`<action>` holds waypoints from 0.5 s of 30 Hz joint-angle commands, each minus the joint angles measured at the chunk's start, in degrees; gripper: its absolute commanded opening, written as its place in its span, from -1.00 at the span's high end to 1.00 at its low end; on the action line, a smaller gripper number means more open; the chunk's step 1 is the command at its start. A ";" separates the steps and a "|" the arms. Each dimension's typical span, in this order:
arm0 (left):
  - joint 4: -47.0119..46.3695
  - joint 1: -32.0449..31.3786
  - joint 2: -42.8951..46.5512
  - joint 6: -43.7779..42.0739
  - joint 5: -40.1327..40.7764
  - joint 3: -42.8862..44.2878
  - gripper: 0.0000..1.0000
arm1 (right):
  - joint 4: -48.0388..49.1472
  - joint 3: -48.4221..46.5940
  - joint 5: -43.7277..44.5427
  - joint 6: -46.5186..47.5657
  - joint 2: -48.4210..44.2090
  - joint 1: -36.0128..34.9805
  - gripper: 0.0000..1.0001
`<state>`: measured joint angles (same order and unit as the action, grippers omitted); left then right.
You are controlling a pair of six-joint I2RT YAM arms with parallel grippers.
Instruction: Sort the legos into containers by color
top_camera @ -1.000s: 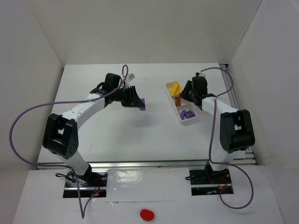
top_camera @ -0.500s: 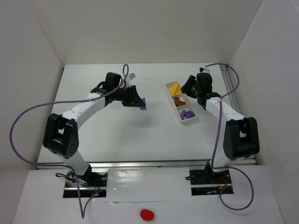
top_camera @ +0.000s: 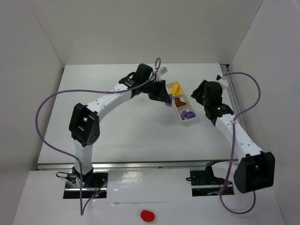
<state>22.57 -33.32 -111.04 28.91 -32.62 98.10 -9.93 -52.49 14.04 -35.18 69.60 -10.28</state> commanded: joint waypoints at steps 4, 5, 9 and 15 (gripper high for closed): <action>1.43 -3.59 -13.48 2.81 1.24 16.13 1.00 | -15.28 5.81 18.46 -9.80 -13.16 -0.35 -0.34; 0.82 -4.55 -15.15 4.21 1.24 19.89 1.00 | -16.42 6.34 19.61 -10.52 -16.31 -0.35 -0.34; 0.81 -6.58 -22.54 6.95 2.30 28.09 1.00 | -21.17 6.87 22.51 -11.05 -24.24 0.18 -0.34; 0.81 -7.10 -27.65 7.83 4.23 31.62 0.55 | -26.27 4.77 26.21 -11.58 -28.29 0.18 -0.34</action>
<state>24.05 -40.01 -137.91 35.07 -29.26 127.20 -31.18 -45.52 35.42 -45.32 41.60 -10.28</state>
